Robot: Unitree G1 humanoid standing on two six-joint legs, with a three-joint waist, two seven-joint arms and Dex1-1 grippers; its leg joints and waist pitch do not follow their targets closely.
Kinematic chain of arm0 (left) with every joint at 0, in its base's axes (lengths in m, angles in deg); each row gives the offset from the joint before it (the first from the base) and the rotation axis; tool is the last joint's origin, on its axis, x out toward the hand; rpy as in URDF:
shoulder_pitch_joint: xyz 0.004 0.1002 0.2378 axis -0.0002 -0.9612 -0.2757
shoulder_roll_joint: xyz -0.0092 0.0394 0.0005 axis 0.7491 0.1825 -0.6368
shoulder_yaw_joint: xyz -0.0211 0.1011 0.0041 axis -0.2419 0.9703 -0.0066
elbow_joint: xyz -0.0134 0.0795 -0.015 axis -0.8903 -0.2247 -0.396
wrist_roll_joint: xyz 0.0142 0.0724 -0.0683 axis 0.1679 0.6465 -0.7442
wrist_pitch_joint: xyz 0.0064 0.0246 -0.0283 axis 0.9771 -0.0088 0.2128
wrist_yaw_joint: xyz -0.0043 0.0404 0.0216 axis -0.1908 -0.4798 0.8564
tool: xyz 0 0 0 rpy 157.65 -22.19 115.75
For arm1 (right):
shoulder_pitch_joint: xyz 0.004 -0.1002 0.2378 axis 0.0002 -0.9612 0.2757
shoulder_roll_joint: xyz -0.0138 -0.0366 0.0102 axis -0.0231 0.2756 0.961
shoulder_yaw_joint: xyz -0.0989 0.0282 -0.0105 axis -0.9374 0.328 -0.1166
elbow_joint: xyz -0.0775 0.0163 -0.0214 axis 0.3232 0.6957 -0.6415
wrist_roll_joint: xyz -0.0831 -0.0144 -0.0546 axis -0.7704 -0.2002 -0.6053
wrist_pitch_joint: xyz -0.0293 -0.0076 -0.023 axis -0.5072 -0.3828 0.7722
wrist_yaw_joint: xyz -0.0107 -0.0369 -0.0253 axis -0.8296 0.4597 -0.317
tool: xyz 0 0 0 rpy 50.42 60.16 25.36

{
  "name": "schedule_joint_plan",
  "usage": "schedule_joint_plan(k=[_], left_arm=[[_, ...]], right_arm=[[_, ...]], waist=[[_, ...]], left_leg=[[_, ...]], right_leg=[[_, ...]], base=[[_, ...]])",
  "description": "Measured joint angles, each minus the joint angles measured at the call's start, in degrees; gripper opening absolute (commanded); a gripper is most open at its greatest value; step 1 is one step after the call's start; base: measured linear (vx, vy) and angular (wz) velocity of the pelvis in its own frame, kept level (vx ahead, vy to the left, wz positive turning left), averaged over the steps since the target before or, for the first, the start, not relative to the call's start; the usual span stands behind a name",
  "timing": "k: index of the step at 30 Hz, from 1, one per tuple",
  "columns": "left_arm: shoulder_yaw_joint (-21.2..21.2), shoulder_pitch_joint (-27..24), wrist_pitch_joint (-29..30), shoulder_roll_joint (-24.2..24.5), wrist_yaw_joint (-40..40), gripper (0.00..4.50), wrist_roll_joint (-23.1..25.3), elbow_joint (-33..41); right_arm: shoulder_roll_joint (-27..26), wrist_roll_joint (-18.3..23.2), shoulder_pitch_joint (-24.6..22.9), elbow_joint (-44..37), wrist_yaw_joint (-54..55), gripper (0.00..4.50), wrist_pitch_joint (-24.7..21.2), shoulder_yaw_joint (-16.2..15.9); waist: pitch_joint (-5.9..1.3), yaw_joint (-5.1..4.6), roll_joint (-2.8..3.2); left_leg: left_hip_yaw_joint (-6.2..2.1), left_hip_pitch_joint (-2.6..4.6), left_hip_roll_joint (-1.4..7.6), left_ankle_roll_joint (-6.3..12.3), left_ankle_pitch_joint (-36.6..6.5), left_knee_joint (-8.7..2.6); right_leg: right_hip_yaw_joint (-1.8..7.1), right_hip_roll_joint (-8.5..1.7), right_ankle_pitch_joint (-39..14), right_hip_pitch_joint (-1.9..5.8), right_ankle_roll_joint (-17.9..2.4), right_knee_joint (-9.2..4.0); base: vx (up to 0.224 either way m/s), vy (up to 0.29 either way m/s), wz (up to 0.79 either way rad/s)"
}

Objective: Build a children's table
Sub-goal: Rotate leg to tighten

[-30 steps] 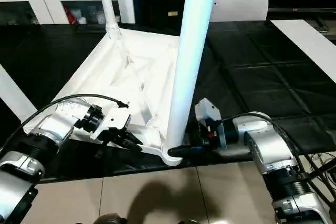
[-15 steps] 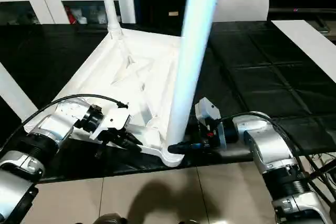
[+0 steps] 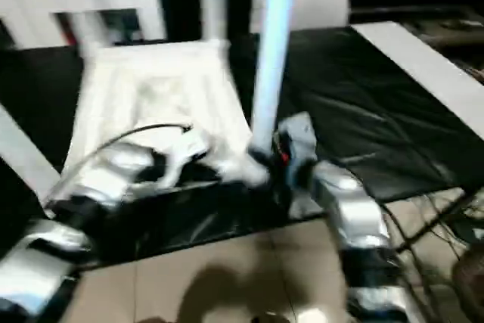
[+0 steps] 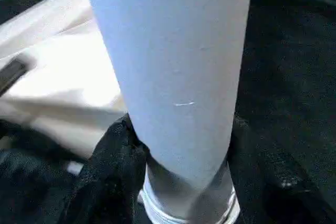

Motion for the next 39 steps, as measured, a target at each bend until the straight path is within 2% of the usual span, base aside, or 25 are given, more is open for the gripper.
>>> schedule_joint_plan(k=[3, 4, 8, 12, 13, 15, 19, 23, 26, 32, 34, 37, 39], left_arm=[[-0.74, 0.00, 1.53, -1.17, -4.15, 0.00, 0.29, 0.56], [-0.75, 0.00, 1.55, -1.30, -4.53, 0.00, 0.30, 0.66], [-0.63, 0.00, 1.01, -1.26, -4.53, 0.00, 0.82, 1.21], [0.39, -0.42, -2.21, -0.10, -3.09, 0.00, 1.05, 1.65], [0.64, -0.53, -2.80, 0.28, -2.68, 0.00, 1.05, 1.88], [1.12, -0.64, -4.75, 1.59, -0.92, 0.00, 1.07, 2.00], [1.85, -1.46, -10.20, 4.86, 4.79, 0.00, 0.28, 1.52], [2.16, -2.08, -14.99, 7.79, 11.19, 0.00, -0.54, 0.93], [2.77, -2.29, -16.23, 9.21, 17.62, 0.00, -2.31, 0.91], [4.06, -2.09, -19.80, 11.06, 25.38, 0.00, -3.62, -0.24], [4.48, -2.09, -20.43, 11.60, 27.58, 0.00, -4.02, -0.39], [5.09, -2.06, -21.24, 11.95, 30.11, 0.00, -4.19, -0.39], [5.20, -2.06, -21.57, 11.95, 30.99, 0.00, -4.30, -0.39]], right_arm=[[-3.41, -2.60, 2.48, 2.12, 6.71, 1.94, 0.34, 0.31], [-3.60, -2.64, 2.56, 2.28, 7.28, 2.50, 0.67, 0.33], [-4.48, -2.46, 2.23, 2.14, 7.41, 2.85, 2.11, 0.84], [-4.16, -2.06, 0.05, 0.53, 5.56, 3.30, 4.91, 0.62], [-3.66, -1.96, -0.41, 0.25, 4.55, 3.30, 5.52, 0.38], [-1.17, -1.18, -1.91, -0.90, 0.82, 3.59, 6.81, -0.46], [4.40, 1.29, -4.82, -2.79, -9.54, 3.85, 9.32, -2.42], [8.24, 3.31, -5.77, -2.95, -18.33, 4.20, 10.33, -3.91], [11.73, 4.89, -5.59, -2.95, -25.29, 4.41, 10.46, -4.80], [17.57, 6.52, -4.35, -2.54, -36.82, 4.41, 12.80, -7.98], [18.48, 7.07, -4.20, -1.92, -40.45, 4.16, 12.75, -8.49], [19.18, 8.25, -3.65, -0.87, -44.66, 4.02, 12.50, -9.74], [19.79, 8.34, -3.14, -0.21, -45.87, 3.65, 12.48, -10.09]], waist=[[0.00, -0.48, 0.04], [0.00, -0.41, 0.05], [0.01, -0.28, 0.11], [0.01, -0.11, 0.15], [0.00, -0.09, 0.16], [0.00, 0.11, 0.17], [0.03, 0.79, 0.22], [0.03, 1.24, 0.22], [0.04, 2.31, 0.22], [0.03, 4.00, 0.21], [0.03, 4.53, 0.21], [0.03, 4.77, 0.21], [0.03, 4.95, 0.21]], left_leg=[[0.00, -0.02, -0.03, 0.10, -0.08, -0.06], [0.01, -0.02, -0.03, 0.09, -0.09, -0.15], [0.01, -0.07, -0.04, 0.09, -0.09, -0.59], [0.02, -0.34, -0.03, 0.21, -0.06, -0.70], [0.02, -0.38, -0.03, 0.44, 0.07, -0.68], [0.02, -0.50, -0.03, 0.47, 0.09, -0.60], [0.03, -0.49, 0.01, 0.48, 0.09, -0.59], [0.04, -0.49, 0.02, 0.47, 0.10, -0.53], [0.05, -0.56, 0.02, 0.50, 0.08, -0.44], [0.07, -0.59, 0.03, 0.57, 0.03, -0.30], [0.07, -0.56, 0.04, 0.57, 0.04, -0.29], [0.07, -0.57, 0.04, 0.57, 0.04, -0.21], [0.07, -0.57, 0.04, 0.57, 0.03, -0.13]], right_leg=[[0.04, 0.00, 0.42, -0.07, -0.03, 0.01], [0.03, 0.00, 0.43, -0.08, -0.03, 0.01], [0.02, 0.02, 0.51, -0.15, -0.17, 0.04], [0.01, 0.04, 0.41, -0.44, -0.17, 0.08], [0.01, 0.04, 0.41, -0.55, -0.18, 0.11], [0.02, 0.04, 0.43, -0.86, -0.20, 0.22], [0.02, 0.06, 0.42, -0.89, -0.21, 0.26], [0.02, 0.06, 0.46, -0.88, -0.26, 0.28], [0.03, 0.04, 0.46, -0.87, -0.26, 0.26], [0.03, 0.01, 0.46, -0.87, -0.27, 0.34], [0.03, 0.01, 0.46, -0.87, -0.27, 0.37], [0.03, 0.01, 0.46, -0.85, -0.27, 0.41], [0.03, 0.00, 0.47, -0.83, -0.28, 0.45]], base=[[0.000, 0.000, 0.00], [0.000, 0.000, 0.00], [0.000, 0.000, 0.00], [0.000, 0.000, 0.00], [0.000, 0.000, 0.00], [0.000, 0.000, 0.00], [0.000, 0.000, 0.00], [0.000, 0.000, 0.00], [0.000, 0.000, 0.00], [0.000, 0.000, 0.00], [0.000, 0.000, 0.00], [0.000, 0.000, 0.00], [0.000, 0.000, 0.00]])
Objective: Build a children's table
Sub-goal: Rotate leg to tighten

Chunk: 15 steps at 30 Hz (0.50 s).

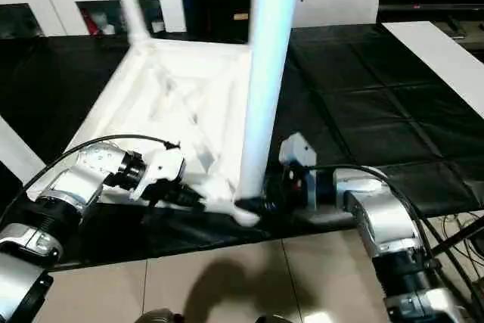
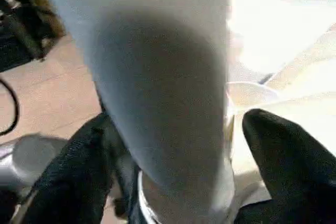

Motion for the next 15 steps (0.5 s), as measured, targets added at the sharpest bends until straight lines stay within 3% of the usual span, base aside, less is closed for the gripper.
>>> schedule_joint_plan(k=[3, 15], left_arm=[[0.51, 0.00, -0.59, 0.01, 0.87, 0.00, 0.00, 0.00], [0.99, 0.49, -2.06, -0.12, 2.23, 0.00, -0.09, -0.94]], right_arm=[[0.55, 0.44, 1.08, 0.81, -1.90, 3.58, 0.02, -0.72], [2.71, 2.13, 1.29, 0.92, -7.72, 2.53, -1.31, -2.24]], waist=[[-0.01, 0.13, -0.03], [-0.04, 0.83, -0.06]], left_leg=[[0.00, 0.01, 0.01, 0.00, 0.00, 0.08], [0.00, 0.01, 0.06, 0.00, 0.00, 0.24]], right_leg=[[0.00, -0.01, 0.00, 0.00, 0.00, 0.11], [0.00, -0.01, 0.00, 0.00, 0.01, 0.23]], base=[[0.000, 0.000, 0.00], [0.000, 0.000, 0.00]])
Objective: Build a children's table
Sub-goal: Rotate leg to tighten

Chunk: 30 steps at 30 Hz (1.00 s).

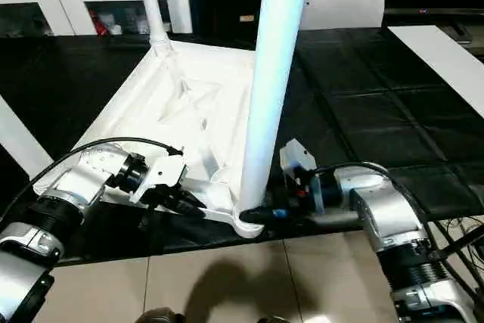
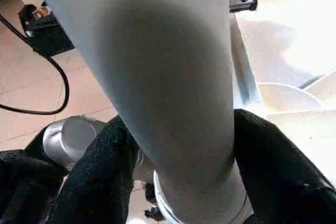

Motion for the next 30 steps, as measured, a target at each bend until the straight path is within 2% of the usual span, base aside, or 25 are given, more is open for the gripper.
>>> schedule_joint_plan(k=[4, 10, 15, 20, 22, 24, 28, 30], left_arm=[[0.10, 0.04, -0.20, -0.05, 0.59, 0.00, -0.03, -0.06], [0.09, 0.05, -0.01, -0.12, 0.67, 0.00, -0.10, -0.15], [-1.16, 0.05, 3.84, -0.60, -2.22, 0.00, 0.15, -0.18], [-2.97, 1.05, 11.71, -3.52, -14.36, 0.00, 3.13, -0.28], [-4.59, 1.12, 16.23, -7.15, -22.11, 0.00, 3.99, -0.29], [-5.82, 1.25, 19.35, -9.74, -26.33, 0.00, 3.93, -0.28], [-7.62, 1.78, 23.45, -12.76, -33.88, 0.00, 3.99, -0.28], [-7.96, 1.99, 24.55, -13.69, -36.49, 0.00, 4.10, -0.11]], right_arm=[[0.05, -0.01, 0.03, 0.00, -0.25, 2.22, -0.33, -0.04], [-0.10, 0.31, -0.20, -0.48, 0.39, 2.09, -1.40, -0.02], [-3.82, 0.68, -2.46, -2.37, 7.15, 2.09, -3.40, 2.41], [-11.07, -3.31, -2.45, -2.42, 25.89, 2.05, -6.71, 6.81], [-16.22, -6.34, -0.91, -1.11, 37.70, 2.03, -8.15, 9.74], [-18.97, -7.65, 0.28, -0.69, 44.87, 2.02, -9.48, 11.16], [-25.20, -10.52, 3.39, 1.21, 57.13, 2.01, -11.01, 13.53], [-27.41, -11.60, 4.42, 1.79, 61.63, 2.01, -11.18, 14.21]], waist=[[0.00, 0.14, 0.00], [0.00, 0.14, -0.01], [-0.01, -0.13, -0.01], [-0.01, -2.14, -0.01], [-0.01, -3.96, 0.11], [0.00, -5.04, 0.32], [-0.01, -6.30, 0.31], [-0.01, -6.37, 0.31]], left_leg=[[0.00, -0.01, 0.00, 0.00, 0.00, 0.01], [0.00, -0.01, 0.01, 0.00, 0.00, 0.04], [0.01, 0.16, 0.02, -0.19, 0.00, 0.10], [0.04, 0.64, 0.03, -0.84, 0.20, 0.09], [0.01, 0.69, 0.12, -0.84, 0.21, 0.09], [-0.05, 0.62, 0.13, -0.84, 0.20, -0.04], [-0.07, 0.57, 0.04, -0.74, 0.13, -0.11], [-0.06, 0.57, 0.03, -0.68, 0.08, -0.14]], right_leg=[[0.00, 0.00, 0.00, 0.00, 0.00, 0.00], [0.00, 0.00, 0.00, 0.01, 0.00, 0.01], [0.03, 0.00, 0.00, 0.03, 0.01, 0.24], [0.02, 0.00, -0.13, 0.39, 0.27, 0.23], [-0.21, 0.03, -0.13, 0.66, 0.28, -0.17], [-0.38, 0.03, -0.11, 0.72, 0.29, -0.71], [-0.28, 0.04, 0.22, 0.73, 0.28, -0.96], [-0.28, 0.04, 0.30, 0.72, 0.27, -0.97]], base=[[0.000, 0.000, 0.00], [0.000, 0.000, 0.00], [0.000, 0.000, 0.00], [-0.014, 0.000, -0.02], [0.000, 0.000, 0.00], [0.000, 0.000, 0.00], [0.000, 0.000, 0.00], [0.000, 0.000, 0.00]])
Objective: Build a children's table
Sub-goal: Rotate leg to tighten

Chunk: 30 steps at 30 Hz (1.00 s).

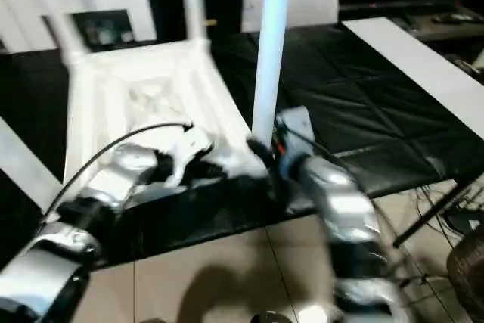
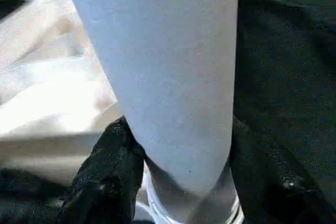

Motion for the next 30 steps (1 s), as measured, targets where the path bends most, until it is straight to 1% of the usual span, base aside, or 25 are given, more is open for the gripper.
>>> schedule_joint_plan(k=[2, 3, 4, 5, 7, 8, 9, 12, 13, 14, 15, 16, 17, 18, 19, 20, 22, 25, 29, 30], left_arm=[[0.04, -0.01, 0.50, -0.24, -0.84, 0.00, 0.35, 0.61], [0.08, -0.03, 0.52, -0.22, -0.85, 0.00, 0.46, 0.88], [0.11, -0.06, 0.52, -0.20, -0.82, 0.00, 0.47, 1.09], [0.13, -0.19, 0.52, -0.17, -0.77, 0.00, 0.48, 1.40], [0.19, -0.40, 0.52, 0.15, -0.33, 0.00, 0.55, 2.12], [0.25, -0.57, 0.51, 0.36, 0.02, 0.00, 0.55, 2.53], [0.35, -0.67, 0.46, 0.54, 0.34, 0.00, 0.54, 2.79], [1.05, -0.77, -0.91, 1.38, 1.51, 0.00, 0.50, 3.21], [1.32, -1.00, -2.35, 2.25, 2.92, 0.00, 0.30, 3.32], [1.48, -1.29, -3.89, 2.97, 4.38, 0.00, 0.24, 3.34], [1.66, -1.61, -5.53, 3.87, 6.11, 0.00, -0.03, 3.35], [1.81, -1.89, -6.99, 5.03, 8.07, 0.00, -0.30, 3.35], [1.84, -1.95, -7.59, 5.62, 8.96, 0.00, -0.34, 3.35], [2.14, -1.97, -8.60, 6.32, 9.96, 0.00, -0.33, 3.31], [2.66, -2.00, -9.92, 7.13, 11.50, 0.00, -0.33, 3.26], [2.86, -2.03, -10.49, 7.45, 12.40, 0.00, -0.35, 3.24], [3.70, -2.05, -12.48, 9.01, 16.78, 0.00, -0.96, 3.19], [4.45, -2.04, -13.90, 9.92, 21.42, 0.00, -1.68, 3.11], [5.50, -1.86, -15.40, 10.82, 26.03, 0.00, -2.03, 2.98], [6.11, -1.72, -16.29, 11.34, 27.90, 0.00, -2.19, 2.86]], right_arm=[[-0.90, -0.71, 0.12, -0.20, 1.75, 2.01, 0.11, 0.06], [-1.09, -1.12, 0.06, -0.17, 1.83, 2.57, 0.77, 0.06], [-1.09, -1.15, -0.13, -0.18, 1.81, 2.57, 1.45, 0.05], [-1.10, -1.12, -0.34, -0.21, 1.71, 2.71, 2.01, 0.05], [-1.08, -1.09, -0.95, -0.23, 0.32, 2.77, 3.73, -0.10], [-0.99, -1.08, -1.30, -0.31, -0.26, 2.92, 4.42, -0.10], [-0.73, -1.07, -1.65, -0.35, -1.01, 3.16, 5.17, -0.16], [1.30, -0.91, -2.29, -0.59, -4.30, 3.26, 6.88, -1.51], [3.10, -0.18, -2.91, -0.91, -7.47, 3.53, 7.74, -2.14], [4.47, 0.49, -3.34, -1.16, -10.06, 3.53, 8.18, -2.36], [6.47, 1.30, -4.14, -2.00, -13.40, 3.65, 8.51, -3.13], [8.33, 2.09, -4.83, -2.46, -17.12, 3.65, 9.15, -3.99], [8.99, 2.43, -4.94, -2.47, -19.02, 3.80, 9.39, -4.21], [10.03, 2.66, -4.96, -2.47, -20.93, 3.80, 9.55, -4.38], [11.25, 3.03, -5.11, -2.47, -23.29, 4.00, 10.02, -4.90], [11.90, 3.24, -5.24, -2.47, -24.59, 4.06, 10.25, -5.18], [15.41, 4.37, -5.75, -2.47, -30.98, 4.18, 11.23, -6.43], [18.44, 4.80, -5.65, -1.88, -36.81, 4.48, 14.20, -7.78], [21.19, 5.20, -5.51, -0.45, -41.99, 4.50, 15.47, -8.72], [22.43, 5.61, -5.49, -0.21, -44.43, 4.50, 15.82, -8.98]], waist=[[0.00, 0.06, 0.00], [0.00, 0.07, 0.00], [0.00, 0.09, 0.00], [0.00, 0.11, 0.00], [0.01, 0.12, 0.01], [0.01, 0.12, 0.01], [0.02, 0.13, 0.02], [0.02, 0.14, 0.03], [0.02, 0.19, 0.04], [0.03, 0.23, 0.04], [0.04, 0.36, 0.05], [0.05, 0.54, 0.07], [0.06, 0.63, 0.09], [0.07, 0.73, 0.09], [0.07, 1.00, 0.09], [0.07, 1.16, 0.09], [0.10, 2.32, 0.11], [0.11, 3.42, 0.10], [0.11, 4.37, 0.09], [0.11, 4.76, 0.09]], left_leg=[[0.01, -0.01, 0.00, 0.11, -0.08, -0.06], [0.01, -0.03, 0.00, 0.12, -0.10, -0.13], [0.01, -0.03, -0.01, 0.13, -0.10, -0.20], [0.02, -0.05, -0.01, 0.13, -0.10, -0.25], [0.04, -0.12, -0.01, 0.13, -0.09, -0.38], [0.05, -0.16, -0.01, 0.13, -0.09, -0.43], [0.05, -0.23, 0.00, 0.14, -0.09, -0.48], [0.05, -0.49, 0.01, 0.24, -0.02, -0.48], [0.05, -0.57, 0.01, 0.47, 0.11, -0.48], [0.05, -0.69, 0.02, 0.50, 0.10, -0.46], [0.05, -0.89, 0.03, 0.56, 0.07, -0.46], [0.05, -0.94, 0.05, 0.59, 0.06, -0.46], [0.05, -0.96, 0.06, 0.59, 0.06, -0.44], [0.05, -0.97, 0.07, 0.60, 0.06, -0.41], [0.05, -0.95, 0.08, 0.60, 0.06, -0.36], [0.05, -0.95, 0.08, 0.60, 0.06, -0.35], [0.05, -0.89, 0.07, 0.63, 0.03, -0.26], [0.08, -0.94, 0.07, 0.74, -0.04, -0.14], [0.10, -0.97, 0.06, 0.82, -0.09, -0.05], [0.11, -0.96, 0.07, 0.85, -0.10, -0.04]], right_leg=[[0.00, 0.00, 0.07, 0.00, 0.01, 0.00], [0.00, 0.00, 0.08, -0.03, 0.00, 0.00], [0.00, 0.00, 0.09, -0.08, -0.01, 0.00], [0.00, 0.00, 0.11, -0.13, -0.03, 0.00], [0.00, 0.01, 0.26, -0.24, -0.28, 0.00], [0.00, 0.02, 0.28, -0.29, -0.31, 0.00], [0.00, 0.04, 0.30, -0.32, -0.34, 0.00], [0.00, 0.06, 0.32, -0.59, -0.37, 0.00], [0.00, 0.07, 0.33, -0.78, -0.39, 0.01], [0.00, 0.08, 0.33, -0.85, -0.39, 0.01], [0.00, 0.08, 0.33, -0.90, -0.38, 0.01], [0.00, 0.09, 0.32, -0.94, -0.38, 0.01], [0.00, 0.10, 0.32, -0.96, -0.38, 0.01], [0.00, 0.10, 0.32, -1.00, -0.38, 0.03], [0.00, 0.10, 0.33, -1.02, -0.39, 0.03], [0.00, 0.09, 0.33, -1.02, -0.39, 0.03], [0.00, 0.06, 0.33, -1.03, -0.39, 0.03], [0.00, 0.02, 0.33, -1.04, -0.40, 0.04], [0.01, 0.00, 0.33, -1.04, -0.40, 0.06], [0.02, 0.00, 0.33, -1.04, -0.40, 0.07]], base=[[0.000, 0.000, 0.00], [0.000, 0.000, 0.00], [0.000, 0.000, 0.00], [0.000, 0.000, 0.00], [0.000, 0.000, 0.00], [0.000, 0.000, 0.00], [0.000, 0.000, 0.00], [0.000, 0.000, 0.00], [0.000, 0.000, 0.00], [0.000, 0.000, 0.00], [0.000, 0.000, 0.00], [0.000, 0.000, 0.00], [0.000, 0.000, 0.00], [0.000, 0.000, 0.00], [0.000, 0.000, 0.00], [0.000, 0.000, 0.00], [0.000, 0.000, 0.00], [0.000, 0.000, 0.00], [0.000, 0.000, 0.00], [0.000, 0.000, 0.00]])
